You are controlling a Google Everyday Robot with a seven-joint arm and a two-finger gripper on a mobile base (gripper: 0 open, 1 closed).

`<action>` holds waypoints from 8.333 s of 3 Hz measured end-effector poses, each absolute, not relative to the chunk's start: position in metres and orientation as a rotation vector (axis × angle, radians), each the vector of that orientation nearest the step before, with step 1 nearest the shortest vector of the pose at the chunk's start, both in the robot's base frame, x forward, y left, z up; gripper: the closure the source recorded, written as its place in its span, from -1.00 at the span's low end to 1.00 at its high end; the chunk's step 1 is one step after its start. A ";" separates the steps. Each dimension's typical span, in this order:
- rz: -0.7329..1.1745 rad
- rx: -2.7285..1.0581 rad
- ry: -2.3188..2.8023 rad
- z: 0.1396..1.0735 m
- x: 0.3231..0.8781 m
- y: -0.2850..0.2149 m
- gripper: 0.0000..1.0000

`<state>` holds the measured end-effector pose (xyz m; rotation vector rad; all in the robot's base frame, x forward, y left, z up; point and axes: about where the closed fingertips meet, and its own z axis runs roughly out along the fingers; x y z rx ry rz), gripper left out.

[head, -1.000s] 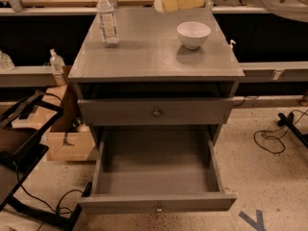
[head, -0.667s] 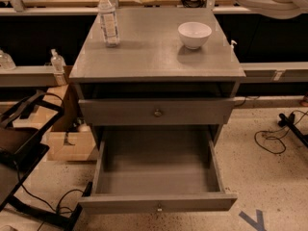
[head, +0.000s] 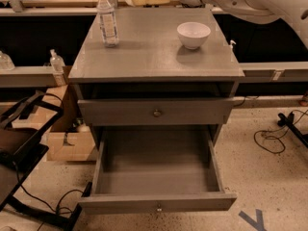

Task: Place blue plastic bottle into middle drawer

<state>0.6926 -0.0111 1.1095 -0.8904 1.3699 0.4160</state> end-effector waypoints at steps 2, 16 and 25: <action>0.526 -0.853 1.422 1.047 0.798 0.044 -1.00; 0.648 -0.797 1.243 1.072 0.768 0.094 1.00; 0.835 -1.008 1.406 0.756 0.635 0.075 1.00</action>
Offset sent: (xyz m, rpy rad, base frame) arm 0.1837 0.0883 -0.1012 0.0731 0.1481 0.0377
